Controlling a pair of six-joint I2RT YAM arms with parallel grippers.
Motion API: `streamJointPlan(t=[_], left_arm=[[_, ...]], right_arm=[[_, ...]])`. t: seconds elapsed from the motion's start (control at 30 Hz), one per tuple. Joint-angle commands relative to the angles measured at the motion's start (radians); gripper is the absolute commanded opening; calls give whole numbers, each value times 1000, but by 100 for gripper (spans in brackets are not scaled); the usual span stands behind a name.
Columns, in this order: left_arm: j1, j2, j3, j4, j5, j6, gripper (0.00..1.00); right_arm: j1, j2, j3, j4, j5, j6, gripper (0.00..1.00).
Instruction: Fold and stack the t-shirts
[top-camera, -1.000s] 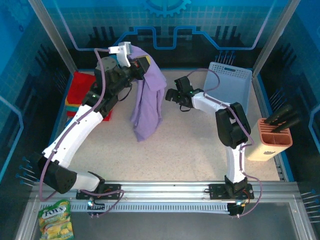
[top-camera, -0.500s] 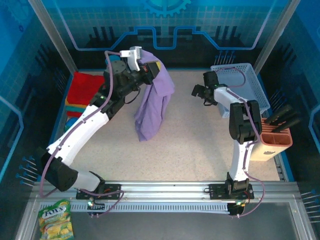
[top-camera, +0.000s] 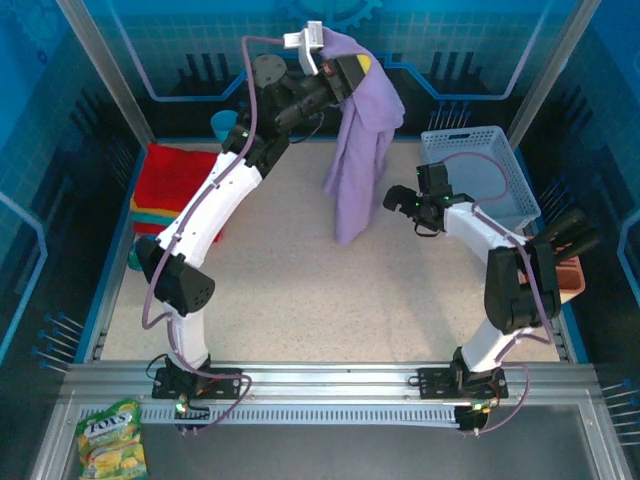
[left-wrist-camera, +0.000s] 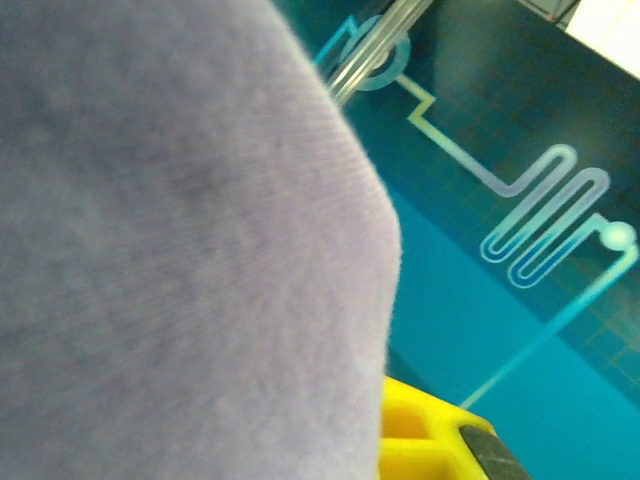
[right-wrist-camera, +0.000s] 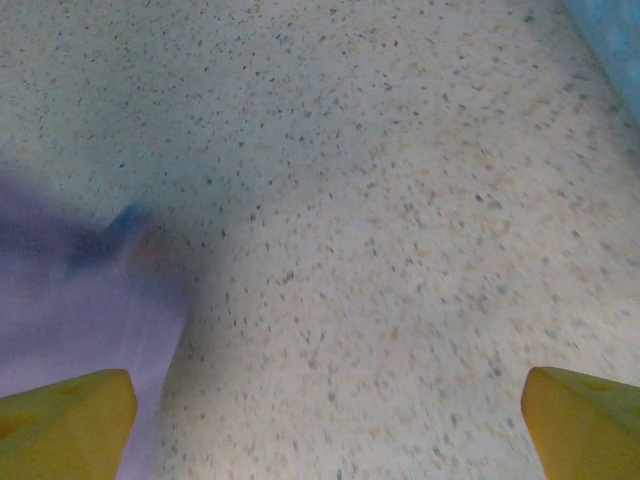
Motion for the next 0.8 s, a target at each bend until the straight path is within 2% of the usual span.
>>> streamJointPlan(t=[0.0,0.07,0.13,0.27,0.37,0.4,0.5,0.57,0.63,0.77], left_arm=[[21,-12,-53,186,48,-102,8],[38,-77,-216,302,34,-118,15],[52,-178,-419,371,-2,-110,17],[87,-415,-888,394,-125,-104,17],[109,-579,-1219,439,-187,-145,19],[115,-628,-1307,416,-203,-154,28],[134,-759,-1462,179,-262,-148,69],[152,-832,-1519,15,-316,-126,85],[168,-903,-1563,-79,-345,-98,93],[208,-1018,-1606,-261,-353,-76,93]], right_arm=[[-5,-85,-43,-76,22,9,100],[-7,-106,-42,-132,40,-8,100],[-7,-130,-54,-191,70,-10,100],[-6,-212,-149,-180,44,-12,99],[1,-293,-218,-161,24,1,94],[5,-323,-231,-158,26,-2,92],[21,-365,-262,-165,24,-33,91],[34,-354,-249,-185,23,-58,91],[38,-334,-245,-183,1,-80,92],[49,-294,-252,-159,-63,-98,92]])
